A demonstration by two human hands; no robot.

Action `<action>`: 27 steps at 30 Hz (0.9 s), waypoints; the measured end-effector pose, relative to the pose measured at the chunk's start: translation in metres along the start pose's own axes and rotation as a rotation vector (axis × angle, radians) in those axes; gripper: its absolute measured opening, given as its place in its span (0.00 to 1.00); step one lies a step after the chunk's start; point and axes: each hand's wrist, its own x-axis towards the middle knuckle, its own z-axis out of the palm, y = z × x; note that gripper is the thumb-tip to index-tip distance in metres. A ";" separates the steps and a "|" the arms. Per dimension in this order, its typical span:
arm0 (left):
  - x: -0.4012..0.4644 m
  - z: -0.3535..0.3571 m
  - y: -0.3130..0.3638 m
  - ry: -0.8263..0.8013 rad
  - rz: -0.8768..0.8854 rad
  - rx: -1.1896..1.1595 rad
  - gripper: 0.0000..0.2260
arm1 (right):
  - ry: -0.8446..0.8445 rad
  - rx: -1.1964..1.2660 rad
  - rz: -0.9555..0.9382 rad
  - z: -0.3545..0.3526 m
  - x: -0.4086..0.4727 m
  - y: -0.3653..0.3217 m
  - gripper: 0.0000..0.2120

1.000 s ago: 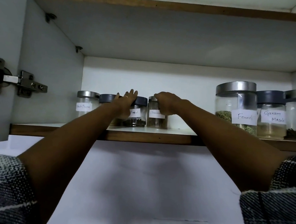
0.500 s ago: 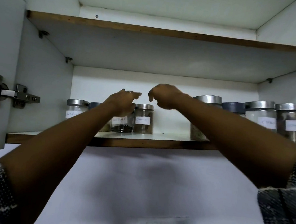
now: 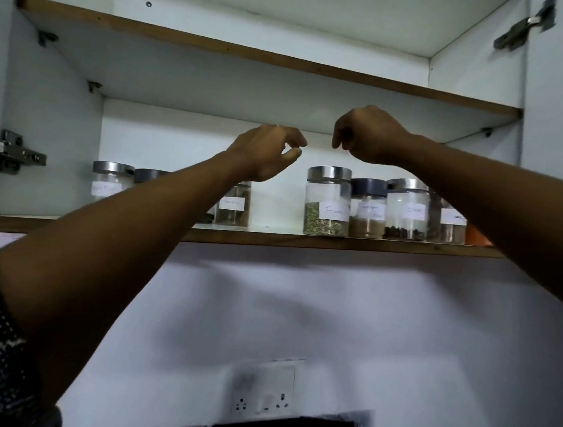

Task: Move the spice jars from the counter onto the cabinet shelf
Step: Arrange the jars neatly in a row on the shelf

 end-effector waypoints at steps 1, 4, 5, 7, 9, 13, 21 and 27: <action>-0.001 0.002 0.008 0.010 0.002 -0.009 0.14 | -0.001 0.013 0.004 -0.001 -0.007 0.007 0.13; -0.004 0.012 0.030 0.039 0.001 0.002 0.15 | 0.000 0.072 0.029 -0.001 -0.025 0.028 0.14; -0.005 0.017 0.037 0.040 -0.002 0.013 0.15 | -0.005 0.094 0.038 0.001 -0.030 0.035 0.15; -0.005 0.025 0.048 0.028 -0.020 0.030 0.16 | -0.030 0.123 0.051 0.006 -0.039 0.049 0.16; -0.003 0.031 0.057 0.000 -0.059 0.040 0.17 | -0.077 0.142 0.055 0.013 -0.047 0.059 0.19; 0.002 0.041 0.077 -0.048 -0.139 0.078 0.17 | -0.137 0.171 0.028 0.026 -0.058 0.082 0.24; 0.005 0.046 0.087 -0.061 -0.179 0.174 0.17 | -0.176 0.211 0.032 0.044 -0.055 0.091 0.23; 0.010 0.050 0.087 -0.050 -0.219 0.185 0.17 | -0.217 0.219 -0.004 0.056 -0.055 0.090 0.13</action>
